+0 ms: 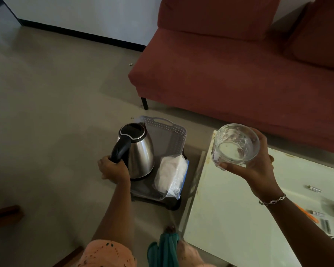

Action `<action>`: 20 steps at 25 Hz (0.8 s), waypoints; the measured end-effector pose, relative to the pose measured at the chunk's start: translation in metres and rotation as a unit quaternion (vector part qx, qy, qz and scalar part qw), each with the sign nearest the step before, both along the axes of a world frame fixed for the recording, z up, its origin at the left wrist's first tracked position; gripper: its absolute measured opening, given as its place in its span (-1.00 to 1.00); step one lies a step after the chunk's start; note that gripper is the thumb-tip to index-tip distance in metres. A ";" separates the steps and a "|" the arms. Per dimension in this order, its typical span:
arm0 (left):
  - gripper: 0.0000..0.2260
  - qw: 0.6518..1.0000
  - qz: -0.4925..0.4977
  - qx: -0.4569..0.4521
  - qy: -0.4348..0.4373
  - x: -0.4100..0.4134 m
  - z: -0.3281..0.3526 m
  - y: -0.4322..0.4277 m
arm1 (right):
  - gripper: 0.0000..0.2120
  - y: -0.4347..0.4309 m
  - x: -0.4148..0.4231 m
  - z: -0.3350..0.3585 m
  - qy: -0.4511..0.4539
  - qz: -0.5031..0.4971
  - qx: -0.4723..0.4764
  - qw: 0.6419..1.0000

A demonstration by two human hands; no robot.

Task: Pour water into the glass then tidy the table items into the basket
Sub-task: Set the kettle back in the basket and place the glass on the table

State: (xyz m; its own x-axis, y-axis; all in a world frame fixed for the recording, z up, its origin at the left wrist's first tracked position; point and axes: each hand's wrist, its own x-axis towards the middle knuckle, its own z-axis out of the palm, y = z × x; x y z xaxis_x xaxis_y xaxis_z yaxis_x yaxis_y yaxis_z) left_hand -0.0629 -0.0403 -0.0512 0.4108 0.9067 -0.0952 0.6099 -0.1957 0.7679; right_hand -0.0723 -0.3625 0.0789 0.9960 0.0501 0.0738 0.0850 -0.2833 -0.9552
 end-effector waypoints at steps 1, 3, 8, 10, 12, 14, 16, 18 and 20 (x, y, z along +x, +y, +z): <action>-0.75 1.000 -0.007 -0.007 0.000 -0.004 -0.002 0.001 | -0.16 0.002 0.001 -0.001 -0.001 0.000 0.001 1.000; -0.75 1.000 -0.019 -0.020 -0.010 -0.014 -0.005 0.002 | -0.16 0.006 0.000 -0.003 -0.002 0.000 0.004 1.000; -0.70 0.998 -0.021 -0.056 -0.009 -0.032 -0.008 -0.002 | -0.16 0.011 -0.006 -0.010 0.000 0.014 0.027 1.000; -0.67 0.997 -0.019 -0.071 -0.005 -0.033 -0.004 -0.004 | -0.13 0.011 -0.011 -0.012 -0.003 0.016 0.021 1.000; -0.63 0.996 -0.011 -0.092 0.011 -0.034 -0.002 -0.005 | -0.13 0.009 -0.015 -0.013 0.001 0.014 0.020 1.000; -0.61 0.994 -0.020 -0.107 0.029 -0.036 -0.004 -0.007 | -0.14 0.008 -0.021 -0.011 0.000 0.009 0.017 1.000; -0.60 0.992 -0.027 -0.116 0.044 -0.039 -0.008 -0.009 | -0.14 0.006 -0.024 -0.008 0.001 0.005 0.017 1.000; -0.59 0.990 -0.027 -0.128 0.048 -0.041 -0.009 -0.011 | -0.15 0.002 -0.028 -0.006 -0.002 0.001 0.017 1.000; -0.59 0.989 -0.018 -0.144 0.043 -0.041 -0.002 -0.012 | -0.15 -0.002 -0.031 -0.003 -0.004 0.000 0.019 1.000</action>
